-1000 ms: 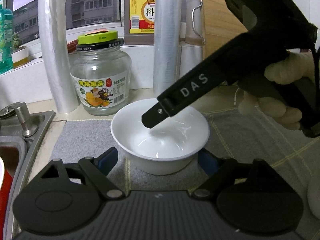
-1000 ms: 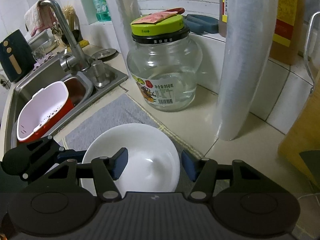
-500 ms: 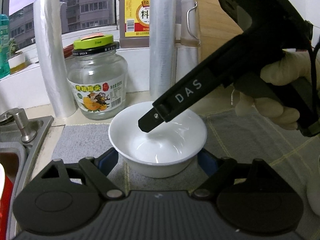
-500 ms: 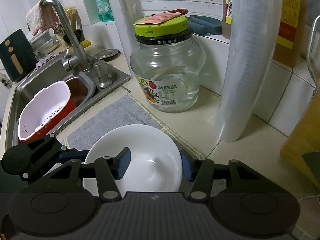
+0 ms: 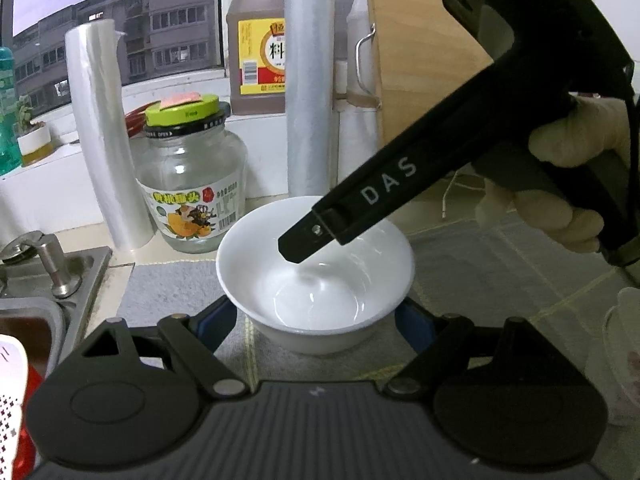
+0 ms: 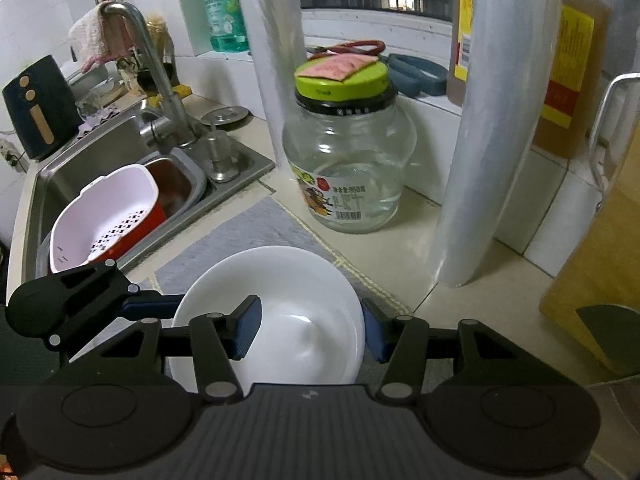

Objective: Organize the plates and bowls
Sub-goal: 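Lift the last bowl with the right gripper and carry it to the bowl stack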

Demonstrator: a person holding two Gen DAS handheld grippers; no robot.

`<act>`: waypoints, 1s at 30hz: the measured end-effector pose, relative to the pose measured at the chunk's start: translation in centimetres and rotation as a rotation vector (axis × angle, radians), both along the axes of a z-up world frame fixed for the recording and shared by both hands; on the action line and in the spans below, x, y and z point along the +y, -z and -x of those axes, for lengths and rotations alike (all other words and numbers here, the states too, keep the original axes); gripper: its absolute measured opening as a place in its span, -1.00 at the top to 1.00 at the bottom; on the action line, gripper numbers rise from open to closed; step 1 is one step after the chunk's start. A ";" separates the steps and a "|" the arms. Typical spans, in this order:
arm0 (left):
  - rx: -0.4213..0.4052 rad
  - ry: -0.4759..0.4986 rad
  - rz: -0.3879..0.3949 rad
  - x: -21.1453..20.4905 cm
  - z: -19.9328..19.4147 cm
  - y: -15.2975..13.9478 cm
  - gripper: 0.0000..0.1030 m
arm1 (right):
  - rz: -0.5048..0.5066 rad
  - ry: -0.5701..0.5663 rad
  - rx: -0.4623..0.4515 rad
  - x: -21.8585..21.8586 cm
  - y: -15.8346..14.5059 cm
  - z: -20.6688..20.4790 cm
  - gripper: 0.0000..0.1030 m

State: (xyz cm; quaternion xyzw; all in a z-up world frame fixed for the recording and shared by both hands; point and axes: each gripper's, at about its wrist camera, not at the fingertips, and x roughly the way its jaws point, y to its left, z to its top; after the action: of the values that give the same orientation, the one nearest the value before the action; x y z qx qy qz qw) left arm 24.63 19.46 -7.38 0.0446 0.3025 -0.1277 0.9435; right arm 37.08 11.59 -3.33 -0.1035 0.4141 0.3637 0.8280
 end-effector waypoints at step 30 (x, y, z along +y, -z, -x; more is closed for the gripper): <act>0.005 0.118 -0.055 -3.1 9.3 -4.0 -0.67 | -0.063 0.034 -0.012 -4.9 -3.7 11.3 -0.15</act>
State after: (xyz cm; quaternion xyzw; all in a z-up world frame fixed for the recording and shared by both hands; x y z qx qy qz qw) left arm 15.32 16.32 -3.37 0.0878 0.3049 -0.1748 0.9321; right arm 25.79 6.72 0.33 -0.0727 0.3994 0.3618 0.8392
